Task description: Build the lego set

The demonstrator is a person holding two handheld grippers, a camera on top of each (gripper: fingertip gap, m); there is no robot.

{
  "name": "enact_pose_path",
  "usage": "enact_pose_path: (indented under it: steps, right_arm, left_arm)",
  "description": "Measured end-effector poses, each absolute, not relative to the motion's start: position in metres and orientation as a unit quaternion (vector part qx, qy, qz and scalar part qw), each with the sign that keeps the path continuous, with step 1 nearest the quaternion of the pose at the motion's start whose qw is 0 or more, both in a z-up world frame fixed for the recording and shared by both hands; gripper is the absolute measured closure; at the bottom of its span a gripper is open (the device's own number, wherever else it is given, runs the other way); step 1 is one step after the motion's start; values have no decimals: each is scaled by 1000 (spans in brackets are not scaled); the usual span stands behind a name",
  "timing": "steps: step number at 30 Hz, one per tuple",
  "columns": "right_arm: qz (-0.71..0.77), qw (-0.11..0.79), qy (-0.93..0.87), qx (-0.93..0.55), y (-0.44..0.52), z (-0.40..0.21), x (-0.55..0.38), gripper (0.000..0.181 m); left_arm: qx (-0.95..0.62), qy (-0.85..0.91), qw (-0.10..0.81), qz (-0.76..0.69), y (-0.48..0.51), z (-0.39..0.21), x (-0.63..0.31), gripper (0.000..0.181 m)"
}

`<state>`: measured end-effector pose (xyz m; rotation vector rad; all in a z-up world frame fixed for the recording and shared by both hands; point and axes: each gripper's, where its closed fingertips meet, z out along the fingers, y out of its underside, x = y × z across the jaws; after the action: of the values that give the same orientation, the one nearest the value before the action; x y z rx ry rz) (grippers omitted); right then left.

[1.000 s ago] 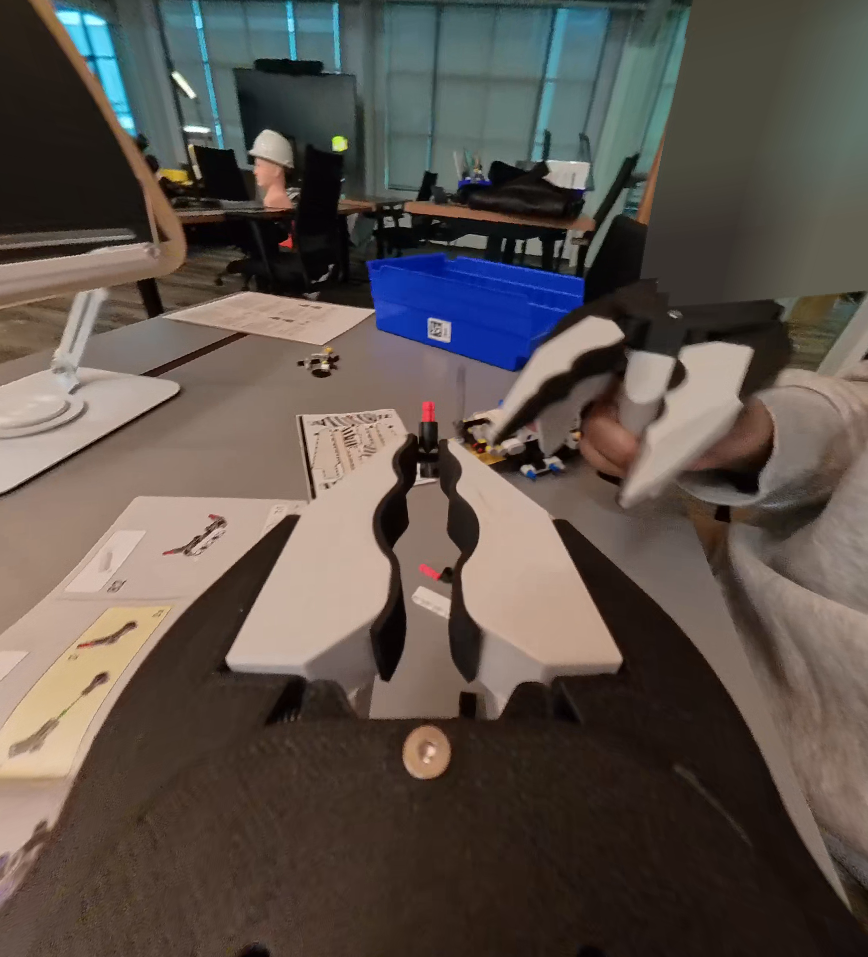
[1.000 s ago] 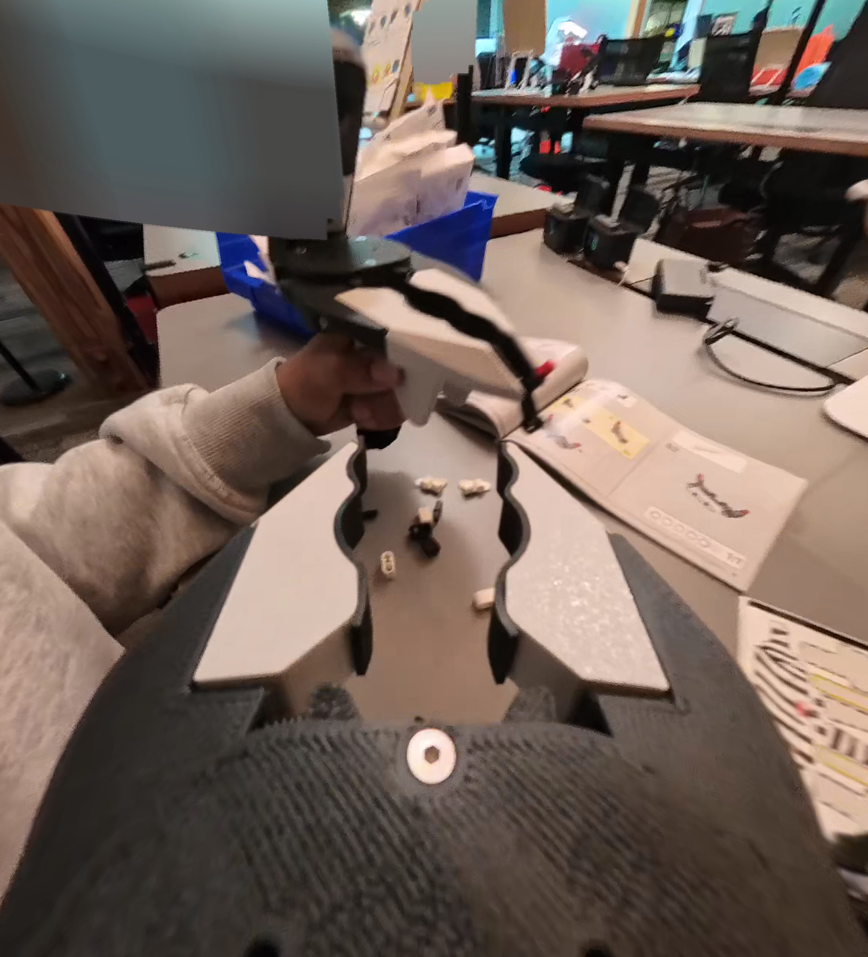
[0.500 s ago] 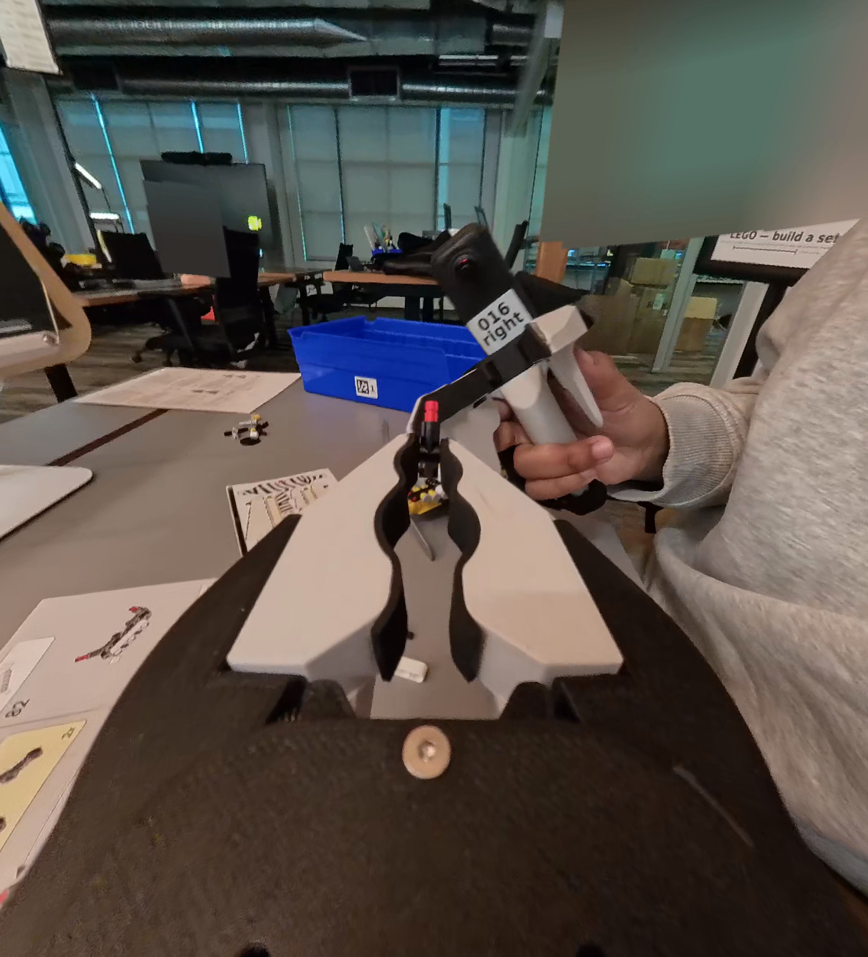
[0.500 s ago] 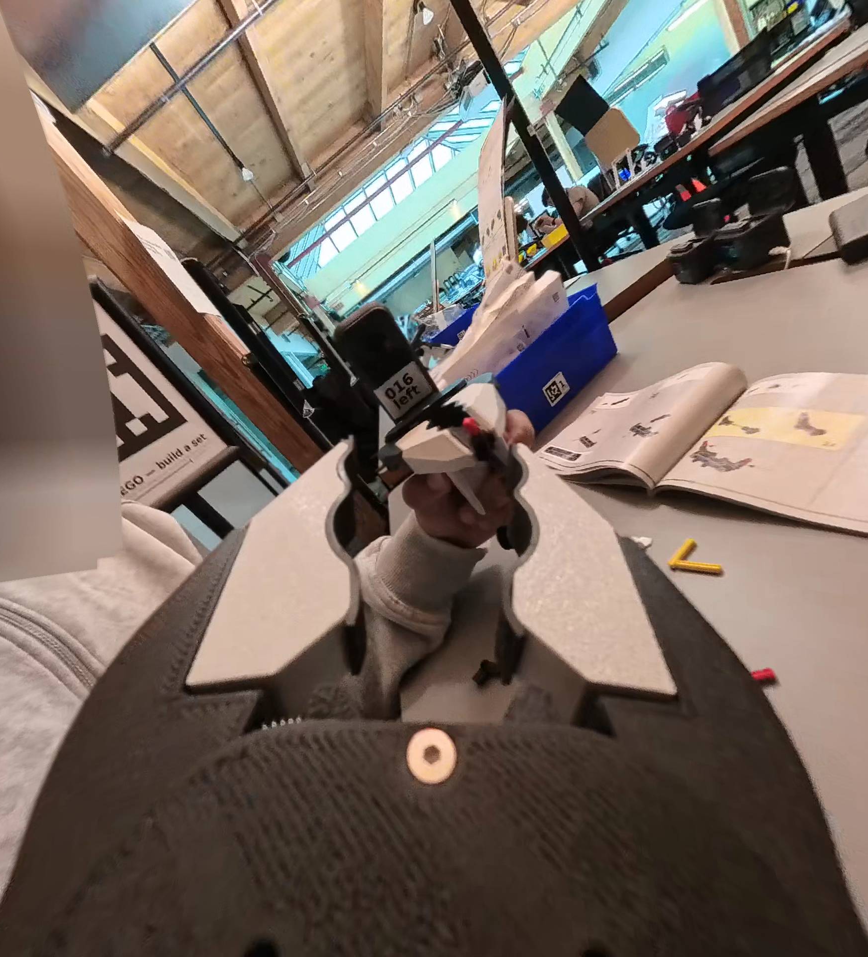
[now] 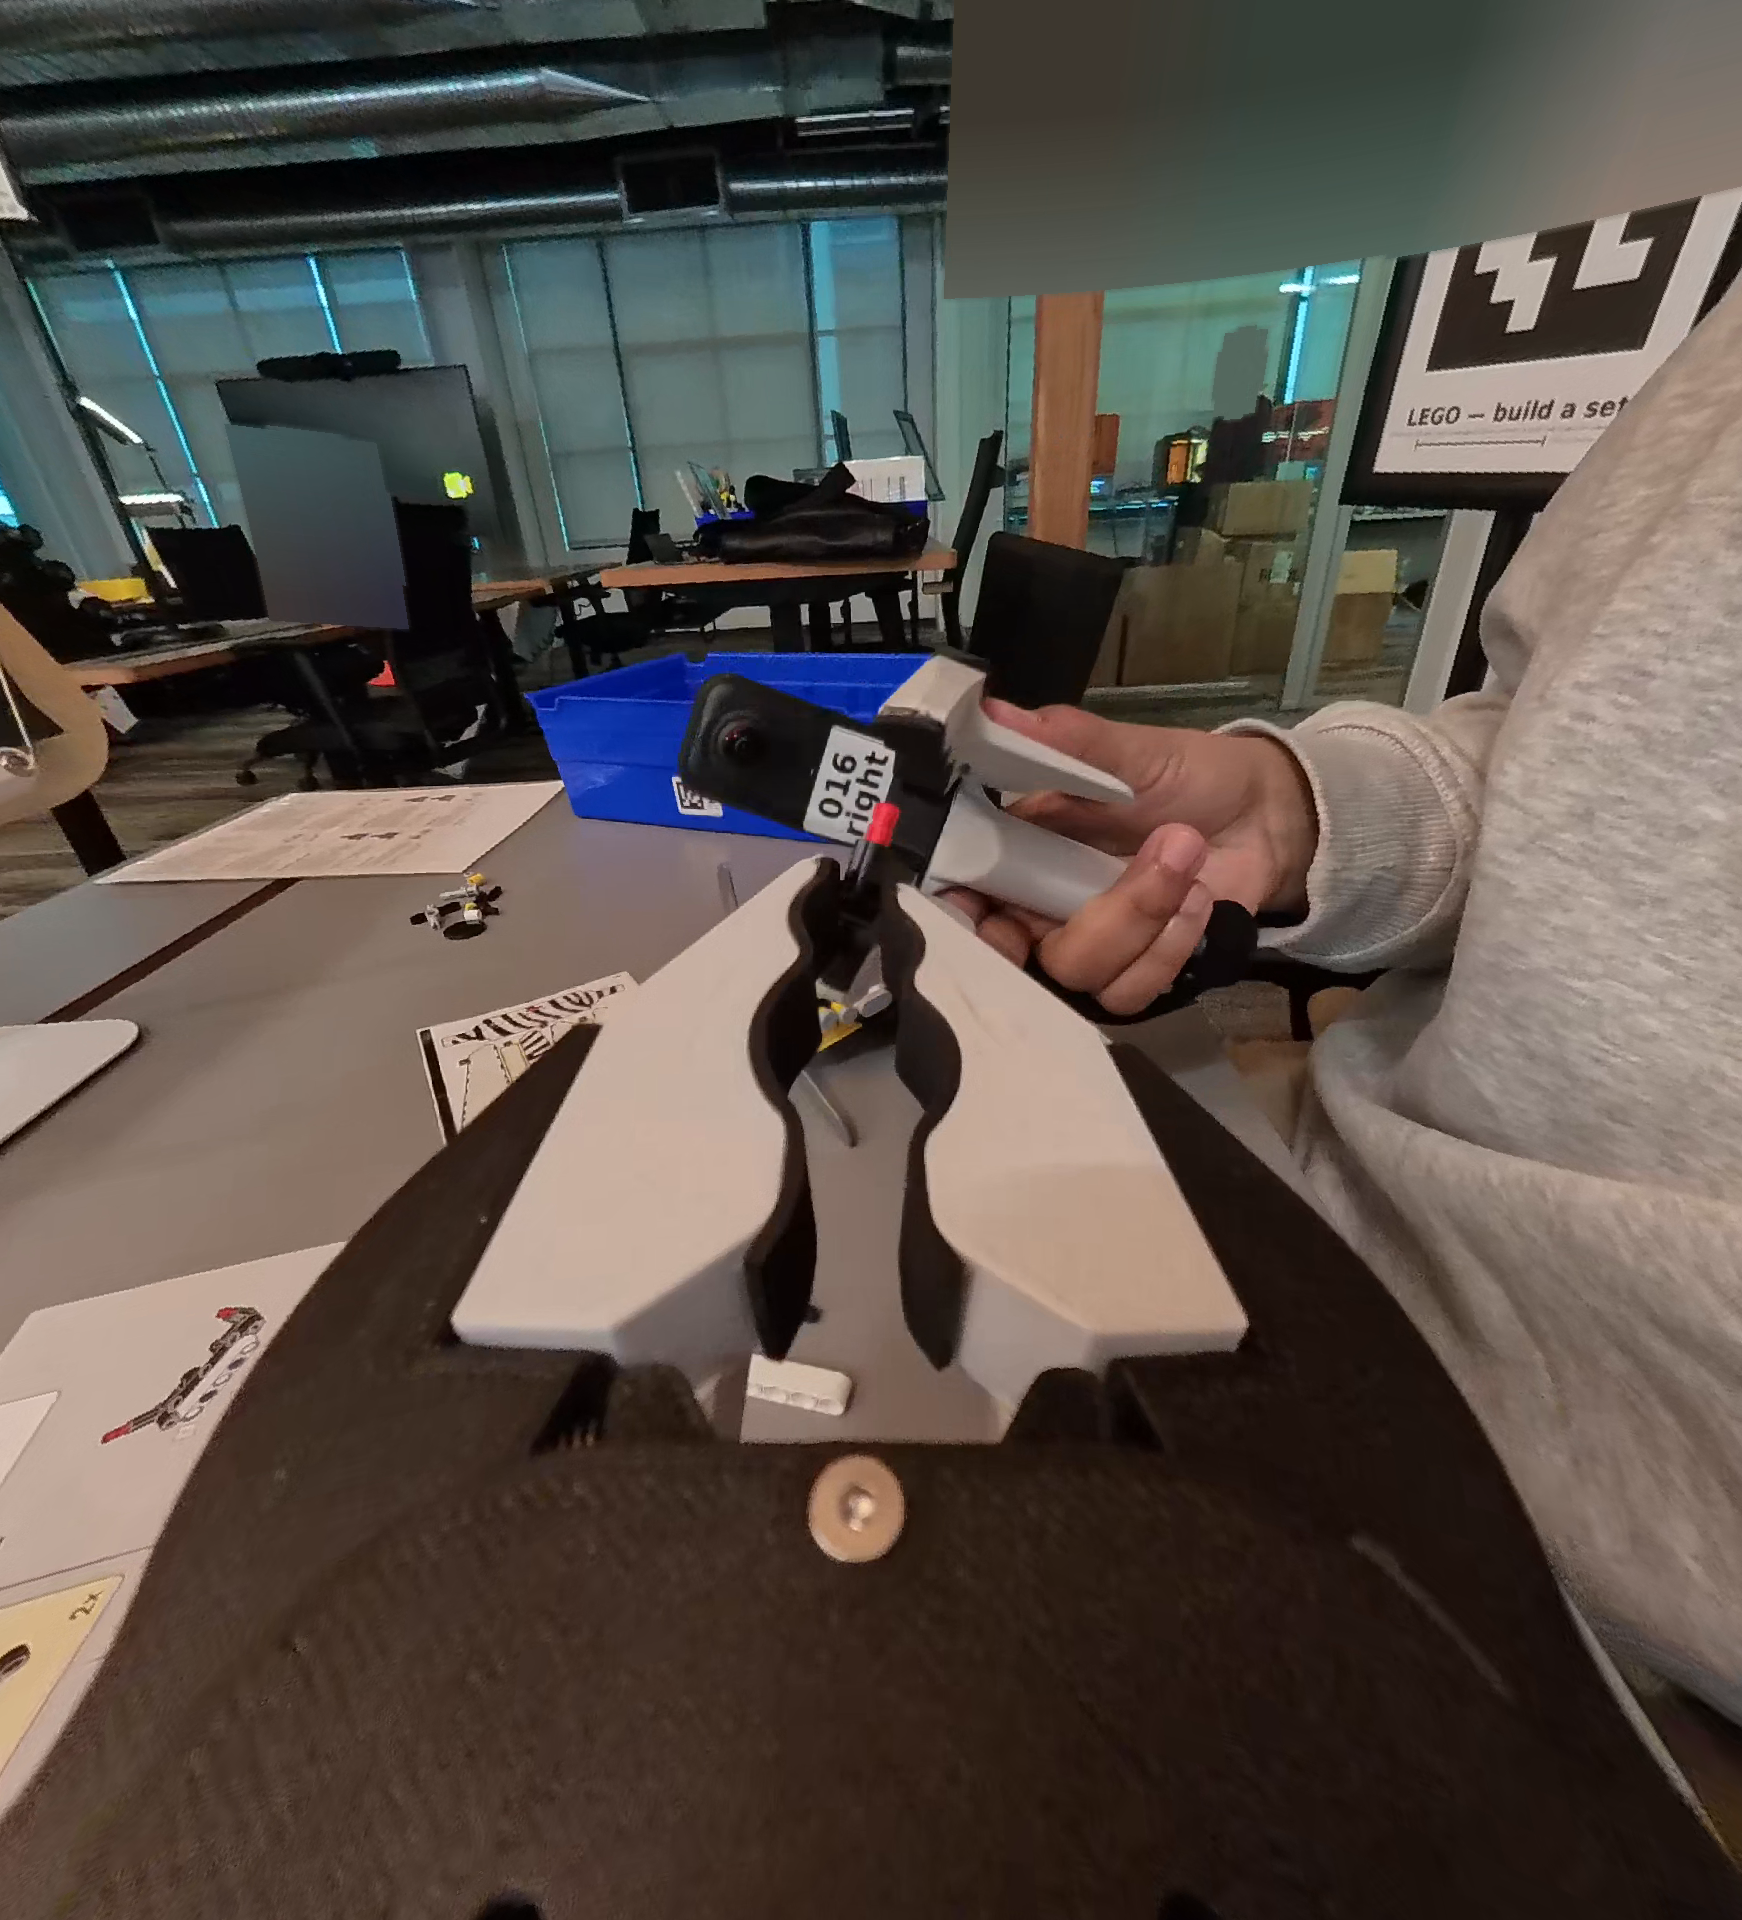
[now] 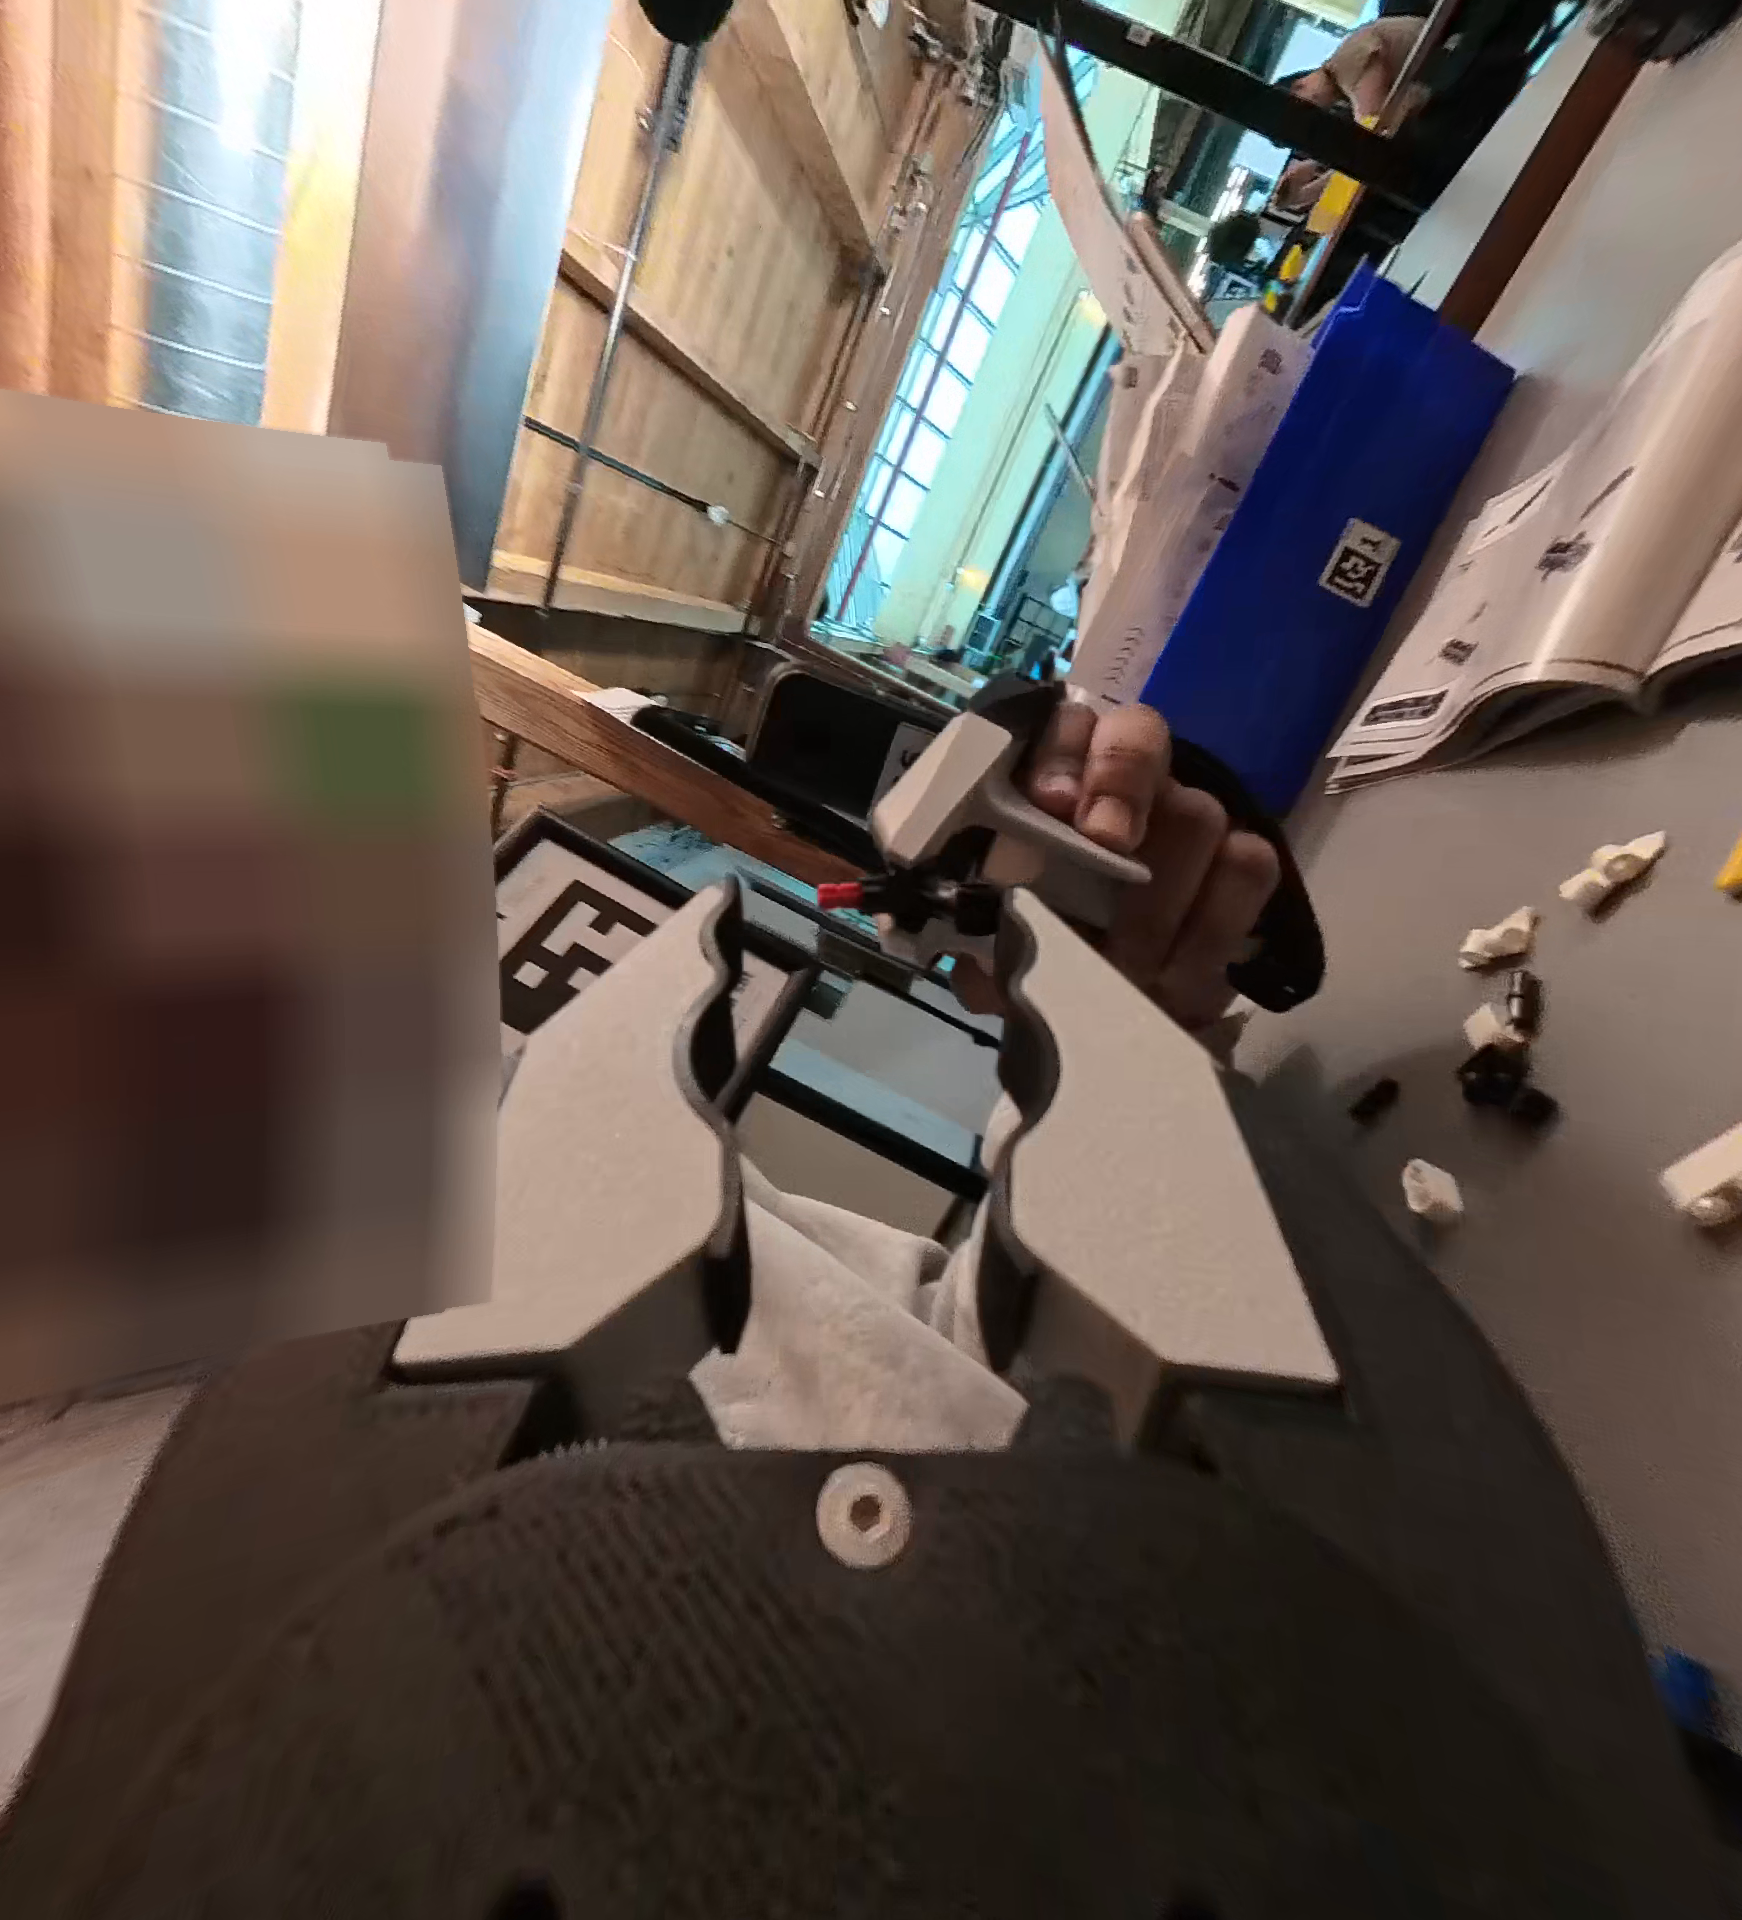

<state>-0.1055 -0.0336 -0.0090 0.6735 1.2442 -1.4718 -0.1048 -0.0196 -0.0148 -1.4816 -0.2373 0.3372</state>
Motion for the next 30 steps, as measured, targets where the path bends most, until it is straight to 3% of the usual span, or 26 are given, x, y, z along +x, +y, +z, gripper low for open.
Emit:
enact_pose_path:
  steps: [10,24,30]
  right_arm:
    - [-618,507,535,274,-36,-17,-107,150]
    - [-608,499,556,269,-31,-21,-104,151]
    - [-623,454,582,258,-34,-20,-107,150]
  left_arm:
    - [-673,-105,720,136,-18,-16,-102,176]
    - [-681,-97,714,126,-14,-20,-100,178]
    - [-676,-117,720,108,-17,-19,-104,176]
